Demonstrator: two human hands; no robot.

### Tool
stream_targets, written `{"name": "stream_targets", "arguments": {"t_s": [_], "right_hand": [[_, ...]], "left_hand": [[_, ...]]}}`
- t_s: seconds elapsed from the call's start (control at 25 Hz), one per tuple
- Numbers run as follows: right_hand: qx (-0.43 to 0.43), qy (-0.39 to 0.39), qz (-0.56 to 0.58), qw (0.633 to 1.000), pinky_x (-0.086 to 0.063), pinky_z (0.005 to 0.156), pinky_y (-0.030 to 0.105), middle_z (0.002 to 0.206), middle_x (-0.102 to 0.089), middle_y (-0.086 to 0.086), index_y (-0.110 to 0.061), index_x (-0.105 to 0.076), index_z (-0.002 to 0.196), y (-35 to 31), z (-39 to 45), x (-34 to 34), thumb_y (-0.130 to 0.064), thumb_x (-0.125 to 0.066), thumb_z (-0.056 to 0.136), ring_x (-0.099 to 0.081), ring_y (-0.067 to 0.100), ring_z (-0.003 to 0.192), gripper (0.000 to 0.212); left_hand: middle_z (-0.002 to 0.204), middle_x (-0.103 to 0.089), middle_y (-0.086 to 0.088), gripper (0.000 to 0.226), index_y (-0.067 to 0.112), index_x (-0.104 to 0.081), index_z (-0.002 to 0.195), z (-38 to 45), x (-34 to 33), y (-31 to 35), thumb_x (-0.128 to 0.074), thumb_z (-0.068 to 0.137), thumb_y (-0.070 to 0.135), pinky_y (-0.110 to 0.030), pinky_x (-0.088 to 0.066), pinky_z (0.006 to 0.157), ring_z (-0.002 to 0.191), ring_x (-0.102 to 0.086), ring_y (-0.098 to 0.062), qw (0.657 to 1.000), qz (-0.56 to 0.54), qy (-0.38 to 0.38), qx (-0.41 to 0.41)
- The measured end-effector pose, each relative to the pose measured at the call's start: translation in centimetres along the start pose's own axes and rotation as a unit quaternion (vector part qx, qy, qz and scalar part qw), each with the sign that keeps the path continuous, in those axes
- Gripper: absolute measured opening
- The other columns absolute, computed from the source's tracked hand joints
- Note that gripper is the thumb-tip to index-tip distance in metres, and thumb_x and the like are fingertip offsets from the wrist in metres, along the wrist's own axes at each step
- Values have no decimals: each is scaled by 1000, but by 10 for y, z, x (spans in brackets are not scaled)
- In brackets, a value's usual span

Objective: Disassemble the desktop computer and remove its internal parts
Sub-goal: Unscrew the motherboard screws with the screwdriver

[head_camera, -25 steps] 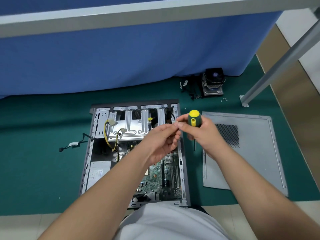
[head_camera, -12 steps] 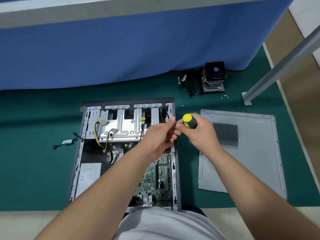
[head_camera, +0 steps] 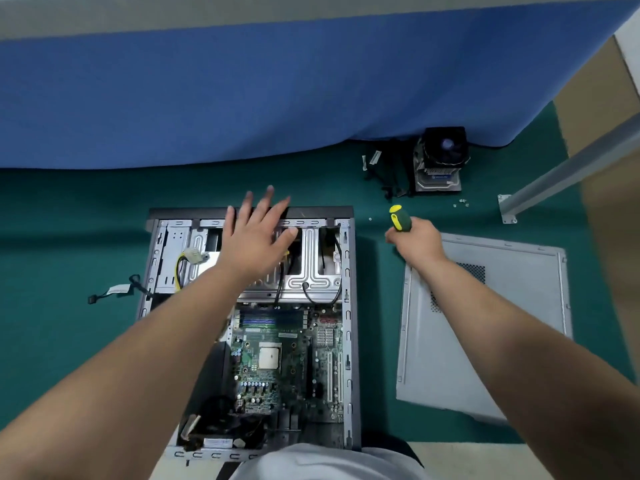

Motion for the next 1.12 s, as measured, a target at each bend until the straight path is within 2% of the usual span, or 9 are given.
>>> {"name": "stream_targets", "arguments": {"t_s": [0.12, 0.2, 0.32, 0.44, 0.6, 0.76, 0.92, 1.0, 1.12], "right_hand": [[-22, -5, -65, 998, -48, 71, 31, 94, -71, 16, -9, -68, 92, -8, 33, -12, -19, -69, 83, -66, 34, 94, 13], [-38, -7, -82, 996, -45, 73, 26, 100, -71, 15, -16, -69, 98, -13, 49, -21, -17, -67, 84, -66, 33, 96, 14], [-50, 8, -90, 995, -47, 79, 27, 105, -72, 15, -17, -72, 106, -17, 69, -31, -17, -66, 86, -68, 34, 104, 21], [-65, 18, -84, 994, -50, 83, 29, 105, -73, 15, -17, -72, 104, -13, 79, -39, -20, -69, 85, -68, 34, 103, 20], [-73, 19, -83, 994, -47, 78, 26, 102, -73, 11, -21, -70, 97, -8, 83, -44, -26, -74, 84, -68, 31, 100, 14], [-72, 11, -86, 994, -43, 72, 24, 89, -65, 5, -25, -63, 89, -11, 79, -39, -29, -74, 86, -62, 26, 90, 13], [-63, 12, 2, 998, -37, 51, 23, 71, -64, -3, -21, -63, 87, -15, 54, -22, -31, -69, 84, -59, 22, 69, 12], [-55, -22, 88, 994, -37, 47, 20, 75, -68, -1, -23, -60, 97, -19, 29, -17, -32, -69, 88, -54, 12, 52, 16], [-39, -65, 179, 981, -37, 45, 23, 82, -66, 2, -24, -48, 116, -29, -23, -8, -35, -66, 97, -47, 9, 51, 29]], "left_hand": [[170, 7, 21, 65, 51, -6, 160, 1, -14, -7, -23, 101, 72, -42, 20, 122, 156, 19, -11, 999, 7, 28, -22], [171, 5, 21, 66, 52, -5, 159, 2, -17, -8, -19, 98, 74, -38, 21, 121, 156, 17, -10, 998, 25, 54, -18], [171, 3, 19, 67, 52, -6, 158, 4, -19, -10, -19, 97, 75, -38, 21, 120, 157, 16, -12, 997, 29, 65, -19], [171, 2, 18, 67, 51, -8, 159, 5, -22, -11, -21, 97, 74, -39, 20, 121, 157, 13, -13, 997, 27, 70, -23], [171, 3, 16, 67, 49, -9, 159, 5, -25, -11, -20, 97, 73, -43, 16, 122, 157, 13, -15, 997, 31, 73, -17], [171, 5, 16, 67, 50, -8, 158, 7, -25, -12, -18, 97, 74, -41, 18, 121, 157, 14, -14, 997, 35, 67, -17], [170, 9, 19, 66, 53, -4, 157, 9, -25, -12, -16, 96, 76, -37, 24, 118, 155, 19, -12, 998, 41, 53, -12], [169, 12, 20, 68, 54, -3, 156, 10, -24, -12, -13, 94, 80, -37, 26, 116, 154, 23, -11, 998, 40, 37, -9], [168, 17, 22, 75, 55, 0, 157, 10, -21, -12, -10, 89, 84, -39, 29, 115, 152, 31, -9, 1000, 21, -5, -15]]}}
Point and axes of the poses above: each hand's wrist, its own z-axis towards the middle knuckle, its own x-axis out of the back of the hand, y = z × x, the point moved 4 cm from there along z, towards the middle knuckle
